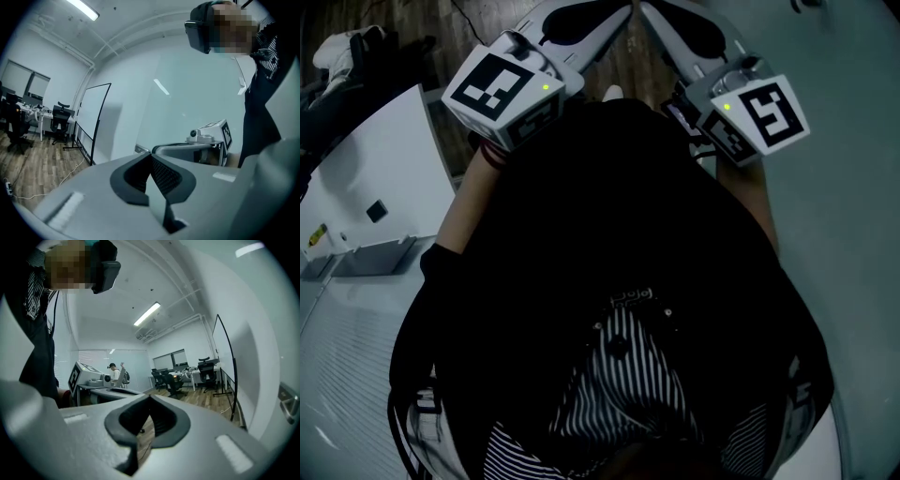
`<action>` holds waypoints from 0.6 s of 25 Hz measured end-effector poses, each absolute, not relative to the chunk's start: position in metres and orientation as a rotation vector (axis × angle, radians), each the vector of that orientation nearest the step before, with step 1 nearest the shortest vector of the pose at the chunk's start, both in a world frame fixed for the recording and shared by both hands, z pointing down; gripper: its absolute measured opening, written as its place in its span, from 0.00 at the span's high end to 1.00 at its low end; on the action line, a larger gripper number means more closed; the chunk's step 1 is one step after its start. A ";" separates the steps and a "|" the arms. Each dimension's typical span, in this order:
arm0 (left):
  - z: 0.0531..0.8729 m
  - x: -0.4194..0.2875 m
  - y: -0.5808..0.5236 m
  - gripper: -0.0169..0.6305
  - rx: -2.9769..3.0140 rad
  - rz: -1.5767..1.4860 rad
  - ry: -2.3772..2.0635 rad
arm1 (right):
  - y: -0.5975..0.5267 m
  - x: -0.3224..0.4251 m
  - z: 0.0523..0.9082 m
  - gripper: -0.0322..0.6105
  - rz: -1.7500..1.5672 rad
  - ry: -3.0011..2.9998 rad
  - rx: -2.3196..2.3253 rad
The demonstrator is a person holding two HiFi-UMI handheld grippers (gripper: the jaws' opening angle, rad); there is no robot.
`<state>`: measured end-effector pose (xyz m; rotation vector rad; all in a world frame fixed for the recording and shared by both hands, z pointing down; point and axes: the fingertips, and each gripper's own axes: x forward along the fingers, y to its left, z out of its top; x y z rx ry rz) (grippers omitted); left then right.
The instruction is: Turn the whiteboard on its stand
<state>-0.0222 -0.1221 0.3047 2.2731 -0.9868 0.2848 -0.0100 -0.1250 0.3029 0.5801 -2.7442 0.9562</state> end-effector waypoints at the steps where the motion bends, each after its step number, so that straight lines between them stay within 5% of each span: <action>1: 0.304 -0.022 -0.122 0.97 2.274 0.276 -0.990 | -0.123 -0.012 0.304 0.95 0.949 -2.747 0.560; 15: 0.304 -0.020 -0.120 0.98 2.251 0.308 -0.941 | -0.119 -0.012 0.304 0.95 1.112 -2.678 0.444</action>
